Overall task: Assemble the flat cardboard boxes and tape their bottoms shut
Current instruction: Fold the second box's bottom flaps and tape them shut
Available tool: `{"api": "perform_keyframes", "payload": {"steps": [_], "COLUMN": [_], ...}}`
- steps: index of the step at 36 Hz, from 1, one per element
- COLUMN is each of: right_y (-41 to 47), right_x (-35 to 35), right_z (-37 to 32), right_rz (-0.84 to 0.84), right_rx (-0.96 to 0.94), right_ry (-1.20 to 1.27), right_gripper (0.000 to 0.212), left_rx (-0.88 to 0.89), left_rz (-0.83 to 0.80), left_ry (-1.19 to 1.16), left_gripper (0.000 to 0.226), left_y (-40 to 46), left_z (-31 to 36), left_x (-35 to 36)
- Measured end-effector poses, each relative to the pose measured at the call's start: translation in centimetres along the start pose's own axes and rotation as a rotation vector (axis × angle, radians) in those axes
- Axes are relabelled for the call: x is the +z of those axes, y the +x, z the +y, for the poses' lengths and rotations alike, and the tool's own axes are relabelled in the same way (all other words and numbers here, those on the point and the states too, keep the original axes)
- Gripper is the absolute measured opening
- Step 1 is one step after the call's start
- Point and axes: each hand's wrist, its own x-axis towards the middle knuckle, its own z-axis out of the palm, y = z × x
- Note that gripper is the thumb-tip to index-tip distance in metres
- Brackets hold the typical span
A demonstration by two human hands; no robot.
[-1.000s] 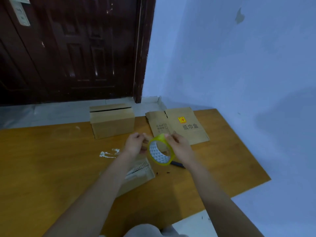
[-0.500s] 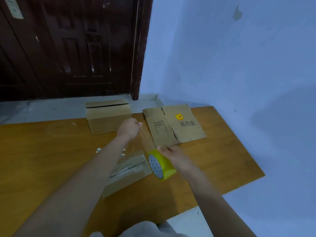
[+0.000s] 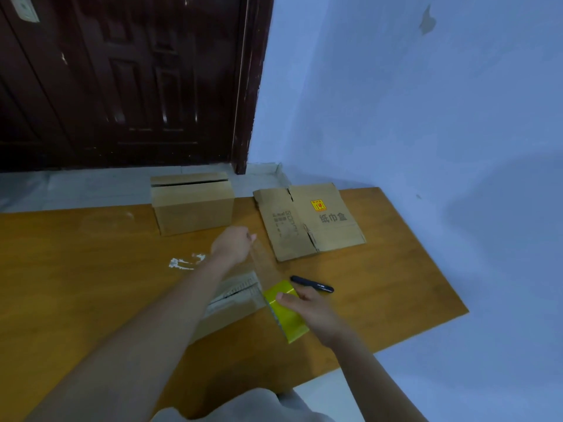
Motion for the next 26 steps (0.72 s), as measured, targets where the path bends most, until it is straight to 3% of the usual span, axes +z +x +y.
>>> {"api": "perform_keyframes", "payload": {"steps": [2,3,8,11,12,15,16,20,26], "right_y": [0.5,0.9,0.8,0.1,0.0,-0.6,-0.6,-0.4,0.0], "right_x": [-0.2,-0.5,-0.8,-0.6,-0.7,-0.8,-0.8,0.0,0.4], "right_z": [0.1,0.3,1.1,2.3,2.7,2.7,2.8,2.3,1.9], "right_rz": [0.016,0.022,-0.02,-0.034,-0.03,-0.055,-0.052,-0.001,0.005], "right_rx": [0.048,0.068,0.154,0.172,0.174,0.167,0.167,0.153,0.168], "right_ry": [0.023,0.015,-0.01,0.012,0.021,0.003,-0.011,-0.094,-0.107], "right_gripper": [0.062,0.063,0.076,0.099,0.093,0.027,0.022,0.029,0.061], "left_rx": [-0.005,-0.009,-0.041,-0.013,0.001,0.014,0.017,0.042,0.069], "left_rz": [0.023,0.039,0.106,0.07,0.067,0.101,0.112,0.133,0.165], "left_ry": [0.043,0.061,0.084,-0.016,-0.021,0.012,0.008,-0.071,-0.131], "left_gripper": [0.031,0.032,0.035,0.032,0.032,0.031,0.03,0.029,0.029], "left_y": [0.0,-0.1,-0.2,-0.1,-0.1,-0.5,-0.5,-0.3,0.2], "left_z": [0.2,0.2,-0.4,-1.0,-1.3,-2.0,-2.2,-3.0,-4.3], "left_x": [0.5,0.8,1.7,2.2,2.4,3.1,3.3,4.3,4.9]}}
